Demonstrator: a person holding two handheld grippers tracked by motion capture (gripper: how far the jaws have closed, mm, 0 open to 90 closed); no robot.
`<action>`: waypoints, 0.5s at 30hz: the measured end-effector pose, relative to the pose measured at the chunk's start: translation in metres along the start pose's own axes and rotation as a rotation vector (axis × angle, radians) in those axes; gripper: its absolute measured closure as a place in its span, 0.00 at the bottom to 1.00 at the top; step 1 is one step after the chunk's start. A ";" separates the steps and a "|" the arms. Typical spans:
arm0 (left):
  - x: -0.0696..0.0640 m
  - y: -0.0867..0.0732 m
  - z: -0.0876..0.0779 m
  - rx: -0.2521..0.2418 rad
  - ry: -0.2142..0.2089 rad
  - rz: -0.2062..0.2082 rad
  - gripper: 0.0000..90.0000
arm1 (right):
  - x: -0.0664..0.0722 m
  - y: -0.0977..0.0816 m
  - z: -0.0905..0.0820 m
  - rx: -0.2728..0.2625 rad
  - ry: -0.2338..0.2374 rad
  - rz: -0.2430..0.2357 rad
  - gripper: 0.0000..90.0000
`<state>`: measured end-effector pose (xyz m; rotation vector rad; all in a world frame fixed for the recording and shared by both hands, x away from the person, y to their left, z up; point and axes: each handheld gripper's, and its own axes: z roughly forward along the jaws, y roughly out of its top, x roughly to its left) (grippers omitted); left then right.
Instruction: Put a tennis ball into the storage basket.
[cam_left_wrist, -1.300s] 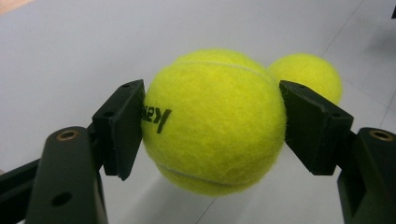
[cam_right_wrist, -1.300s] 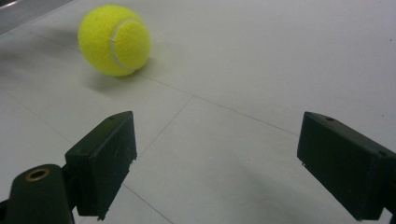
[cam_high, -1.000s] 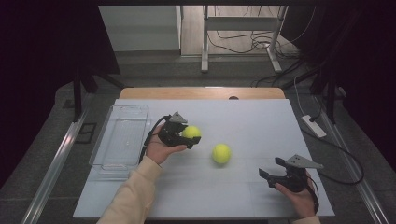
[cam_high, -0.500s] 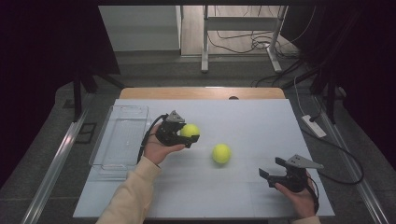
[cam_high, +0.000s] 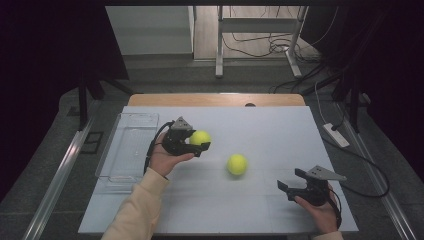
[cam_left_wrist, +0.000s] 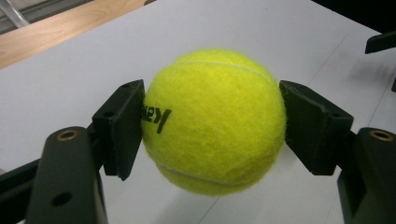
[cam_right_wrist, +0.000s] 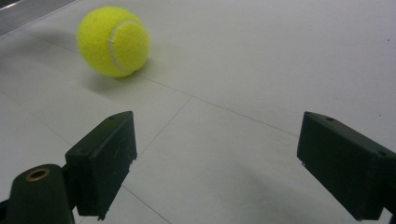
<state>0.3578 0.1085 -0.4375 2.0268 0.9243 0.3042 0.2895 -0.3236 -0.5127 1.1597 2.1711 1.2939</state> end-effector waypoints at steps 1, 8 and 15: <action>0.000 0.000 -0.001 -0.003 0.001 -0.001 0.31 | 0.000 0.000 0.000 0.000 0.000 0.000 0.13; 0.002 0.001 -0.010 -0.020 0.009 0.003 0.31 | 0.000 0.000 0.000 -0.002 -0.001 -0.001 0.13; 0.004 0.001 -0.015 -0.033 0.015 0.001 0.31 | 0.000 0.000 0.000 -0.001 -0.003 -0.001 0.13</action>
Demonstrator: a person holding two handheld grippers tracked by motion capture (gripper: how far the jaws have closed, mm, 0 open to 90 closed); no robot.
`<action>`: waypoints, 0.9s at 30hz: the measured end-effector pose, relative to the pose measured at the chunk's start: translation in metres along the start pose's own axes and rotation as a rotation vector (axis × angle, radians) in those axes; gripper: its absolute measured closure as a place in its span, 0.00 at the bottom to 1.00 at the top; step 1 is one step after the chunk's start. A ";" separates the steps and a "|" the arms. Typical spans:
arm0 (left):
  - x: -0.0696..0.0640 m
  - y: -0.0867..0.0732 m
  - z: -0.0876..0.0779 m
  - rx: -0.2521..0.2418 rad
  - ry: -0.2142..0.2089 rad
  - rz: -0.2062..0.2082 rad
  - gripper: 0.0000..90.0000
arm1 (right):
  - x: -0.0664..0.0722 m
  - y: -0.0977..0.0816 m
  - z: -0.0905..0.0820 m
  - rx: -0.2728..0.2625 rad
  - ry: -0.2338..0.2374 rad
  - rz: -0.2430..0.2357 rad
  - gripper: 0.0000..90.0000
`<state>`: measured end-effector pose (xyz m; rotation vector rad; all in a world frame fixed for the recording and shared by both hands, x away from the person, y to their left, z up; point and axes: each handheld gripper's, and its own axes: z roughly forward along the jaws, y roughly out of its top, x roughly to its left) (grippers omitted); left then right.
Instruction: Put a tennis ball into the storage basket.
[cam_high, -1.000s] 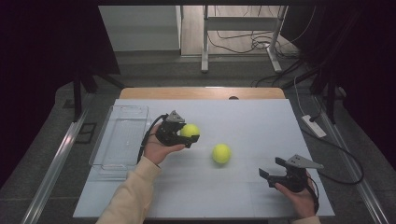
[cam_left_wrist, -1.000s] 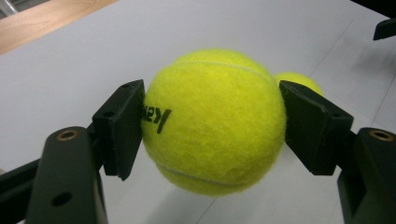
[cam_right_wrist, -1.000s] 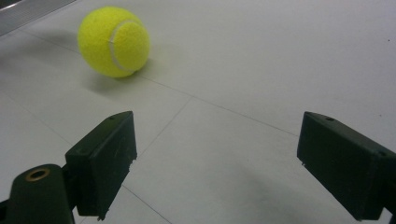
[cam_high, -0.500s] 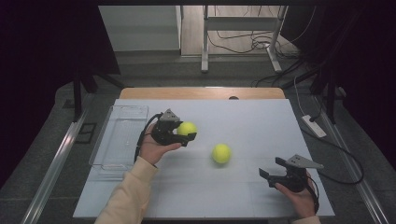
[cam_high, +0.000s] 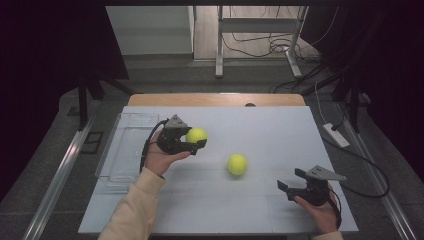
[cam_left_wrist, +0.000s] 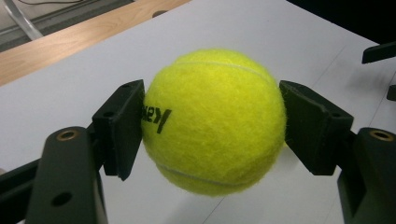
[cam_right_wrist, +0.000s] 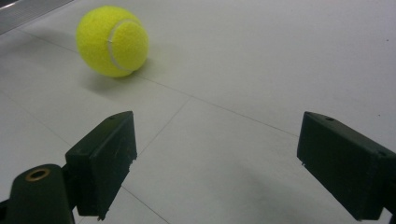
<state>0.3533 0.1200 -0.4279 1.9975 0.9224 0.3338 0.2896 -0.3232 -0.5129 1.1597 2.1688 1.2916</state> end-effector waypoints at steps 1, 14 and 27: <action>0.000 0.000 0.000 0.000 0.000 0.000 0.31 | 0.000 0.000 0.000 0.000 0.000 0.001 0.13; 0.007 0.001 -0.013 -0.019 0.019 -0.011 0.31 | 0.000 0.000 0.000 -0.002 0.003 0.002 0.13; 0.014 -0.001 -0.027 -0.041 0.036 -0.026 0.31 | 0.000 0.000 0.000 -0.002 0.005 -0.006 0.13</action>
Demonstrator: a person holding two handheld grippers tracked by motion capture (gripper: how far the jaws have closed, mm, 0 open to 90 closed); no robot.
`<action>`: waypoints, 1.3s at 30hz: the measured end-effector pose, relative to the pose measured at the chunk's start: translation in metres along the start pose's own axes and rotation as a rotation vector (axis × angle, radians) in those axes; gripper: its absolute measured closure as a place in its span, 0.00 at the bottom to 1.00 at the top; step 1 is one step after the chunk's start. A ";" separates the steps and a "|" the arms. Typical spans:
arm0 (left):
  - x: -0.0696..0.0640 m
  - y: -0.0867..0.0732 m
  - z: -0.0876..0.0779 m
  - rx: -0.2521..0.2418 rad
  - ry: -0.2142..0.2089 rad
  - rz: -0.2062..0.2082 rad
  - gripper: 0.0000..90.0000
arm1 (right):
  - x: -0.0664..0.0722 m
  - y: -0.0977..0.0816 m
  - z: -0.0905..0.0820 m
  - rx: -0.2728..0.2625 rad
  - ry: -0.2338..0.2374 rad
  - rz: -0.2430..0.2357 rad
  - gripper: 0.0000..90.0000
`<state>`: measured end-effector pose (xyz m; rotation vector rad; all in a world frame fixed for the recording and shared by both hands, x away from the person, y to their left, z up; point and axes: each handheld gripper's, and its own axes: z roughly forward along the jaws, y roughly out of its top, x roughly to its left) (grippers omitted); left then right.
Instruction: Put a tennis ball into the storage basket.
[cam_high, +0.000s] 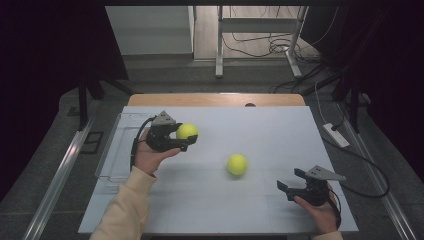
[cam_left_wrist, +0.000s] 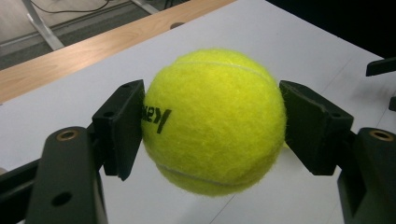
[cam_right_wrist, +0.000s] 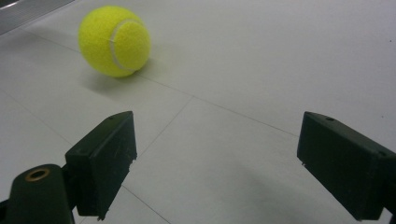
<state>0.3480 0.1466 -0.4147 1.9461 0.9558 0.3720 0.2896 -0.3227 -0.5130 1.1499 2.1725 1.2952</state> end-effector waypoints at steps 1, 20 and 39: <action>0.001 0.000 -0.001 -0.001 0.003 -0.004 0.31 | 0.000 0.000 0.000 0.000 0.000 0.002 0.13; 0.015 0.000 -0.018 -0.027 0.045 -0.035 0.31 | -0.001 0.000 -0.001 -0.003 -0.003 0.005 0.13; 0.023 0.000 -0.028 -0.051 0.070 -0.061 0.31 | -0.001 0.000 -0.001 -0.001 -0.005 0.005 0.13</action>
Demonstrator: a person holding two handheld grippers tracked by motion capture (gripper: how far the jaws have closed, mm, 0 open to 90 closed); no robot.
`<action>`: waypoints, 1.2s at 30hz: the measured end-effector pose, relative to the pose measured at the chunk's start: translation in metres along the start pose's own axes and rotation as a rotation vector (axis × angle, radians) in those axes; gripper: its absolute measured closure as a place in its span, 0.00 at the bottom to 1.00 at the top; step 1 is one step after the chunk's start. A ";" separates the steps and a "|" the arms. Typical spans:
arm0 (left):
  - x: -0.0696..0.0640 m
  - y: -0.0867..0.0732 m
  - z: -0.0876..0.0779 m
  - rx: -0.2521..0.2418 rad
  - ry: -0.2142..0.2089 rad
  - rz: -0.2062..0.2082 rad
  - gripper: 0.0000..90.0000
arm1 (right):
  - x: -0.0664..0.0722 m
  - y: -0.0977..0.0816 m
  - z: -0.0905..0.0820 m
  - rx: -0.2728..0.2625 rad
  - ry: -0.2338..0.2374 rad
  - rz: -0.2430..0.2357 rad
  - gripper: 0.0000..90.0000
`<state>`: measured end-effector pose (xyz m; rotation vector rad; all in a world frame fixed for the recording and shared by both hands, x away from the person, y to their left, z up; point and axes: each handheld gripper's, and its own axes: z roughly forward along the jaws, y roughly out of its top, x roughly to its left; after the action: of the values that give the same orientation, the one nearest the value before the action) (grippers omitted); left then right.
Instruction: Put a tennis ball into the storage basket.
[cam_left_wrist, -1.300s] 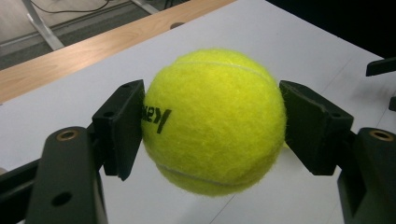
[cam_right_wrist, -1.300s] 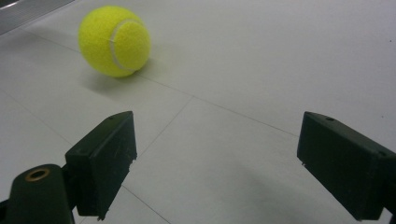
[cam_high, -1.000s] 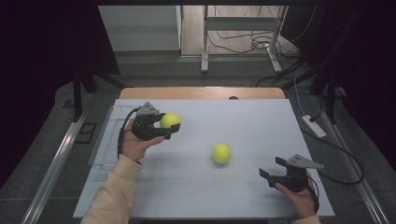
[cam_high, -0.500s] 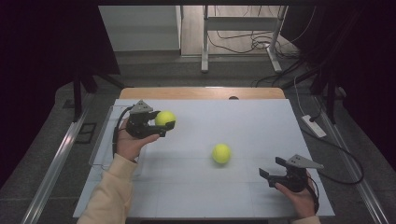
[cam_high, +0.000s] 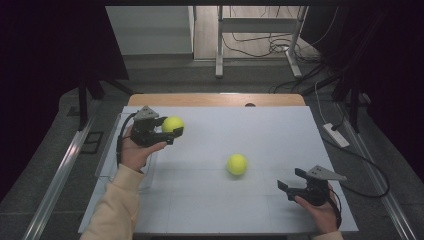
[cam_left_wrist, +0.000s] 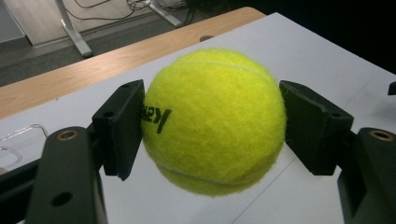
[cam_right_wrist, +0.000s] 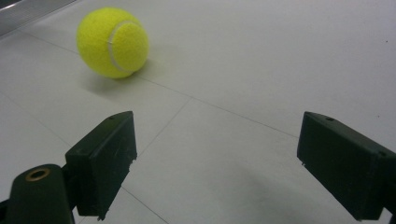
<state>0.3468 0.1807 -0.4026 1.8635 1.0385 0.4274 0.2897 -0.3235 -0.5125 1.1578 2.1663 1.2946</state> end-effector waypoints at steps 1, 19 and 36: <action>0.001 0.000 0.000 -0.002 0.002 -0.004 0.31 | 0.000 0.000 0.000 -0.001 0.001 0.000 0.13; 0.011 -0.002 -0.005 -0.011 0.035 -0.026 0.31 | 0.000 0.000 -0.001 -0.001 -0.001 0.002 0.13; 0.025 -0.005 -0.009 -0.011 0.082 -0.051 0.31 | 0.000 0.000 0.000 0.002 -0.002 0.001 0.13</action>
<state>0.3530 0.2067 -0.4058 1.8185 1.1335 0.4816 0.2895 -0.3236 -0.5126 1.1605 2.1662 1.2919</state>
